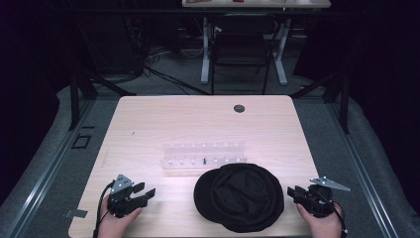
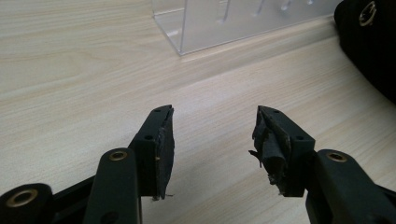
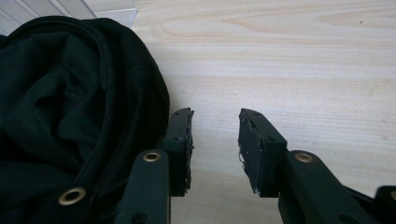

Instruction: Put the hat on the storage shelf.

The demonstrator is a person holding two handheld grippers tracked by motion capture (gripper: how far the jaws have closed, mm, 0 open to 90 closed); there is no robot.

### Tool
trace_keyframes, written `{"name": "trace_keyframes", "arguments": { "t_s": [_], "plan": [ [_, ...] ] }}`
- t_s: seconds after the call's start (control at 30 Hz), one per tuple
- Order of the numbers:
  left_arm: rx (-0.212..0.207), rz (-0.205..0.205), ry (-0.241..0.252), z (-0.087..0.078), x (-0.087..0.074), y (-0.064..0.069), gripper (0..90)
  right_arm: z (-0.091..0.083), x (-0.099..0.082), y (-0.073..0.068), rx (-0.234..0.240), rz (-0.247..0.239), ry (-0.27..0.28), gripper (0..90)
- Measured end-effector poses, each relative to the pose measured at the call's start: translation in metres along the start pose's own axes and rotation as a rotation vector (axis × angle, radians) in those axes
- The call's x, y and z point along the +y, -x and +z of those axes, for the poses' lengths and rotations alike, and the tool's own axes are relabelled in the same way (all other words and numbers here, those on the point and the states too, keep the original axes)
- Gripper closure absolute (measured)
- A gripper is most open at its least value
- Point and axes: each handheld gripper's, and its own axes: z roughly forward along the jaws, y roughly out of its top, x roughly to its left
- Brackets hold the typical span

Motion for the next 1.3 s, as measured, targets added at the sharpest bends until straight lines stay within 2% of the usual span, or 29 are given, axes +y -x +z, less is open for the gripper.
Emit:
{"name": "trace_keyframes", "arguments": {
  "t_s": [0.07,0.17,0.27,0.57,0.63,0.8,0.9,0.97,1.07,1.1,1.2,1.3],
  "plan": [
    [-0.002,-0.004,0.002,0.000,0.000,0.000,47.5,0.000,0.000,0.000,0.015,0.010,-0.001,67.6],
    [0.015,0.015,-0.004,0.000,0.001,0.000,47.8,-0.001,0.000,0.001,0.026,0.026,-0.003,68.8],
    [0.012,0.002,0.000,-0.001,0.001,-0.001,48.5,-0.003,0.001,0.000,0.040,0.043,-0.004,69.2],
    [0.015,-0.011,-0.005,-0.001,0.002,-0.003,48.9,-0.010,0.010,-0.005,0.043,0.018,-0.039,68.2],
    [0.014,-0.009,-0.007,0.000,0.002,-0.002,49.0,-0.013,0.017,-0.005,0.052,0.033,-0.065,68.2],
    [0.007,-0.001,-0.012,0.002,0.003,-0.001,49.0,-0.017,0.026,-0.005,0.049,0.030,-0.096,67.9],
    [0.005,0.002,-0.013,0.003,0.004,0.000,48.9,-0.019,0.033,-0.004,0.063,0.035,-0.123,67.9],
    [0.004,0.005,-0.015,0.003,0.004,0.000,48.9,-0.020,0.040,-0.004,0.062,0.051,-0.143,67.9],
    [0.002,0.004,-0.015,0.004,0.004,0.000,48.9,-0.020,0.044,-0.004,0.074,0.045,-0.158,67.4],
    [-0.001,0.009,-0.029,0.003,0.005,0.000,48.9,-0.020,0.047,-0.005,0.071,0.039,-0.172,67.0],
    [-0.002,0.007,-0.017,0.005,0.005,0.001,48.9,-0.020,0.053,-0.009,0.062,0.031,-0.204,66.6],
    [-0.005,0.015,-0.024,0.005,0.005,0.001,48.8,-0.018,0.060,-0.013,0.076,0.026,-0.233,66.0]
  ]
}}
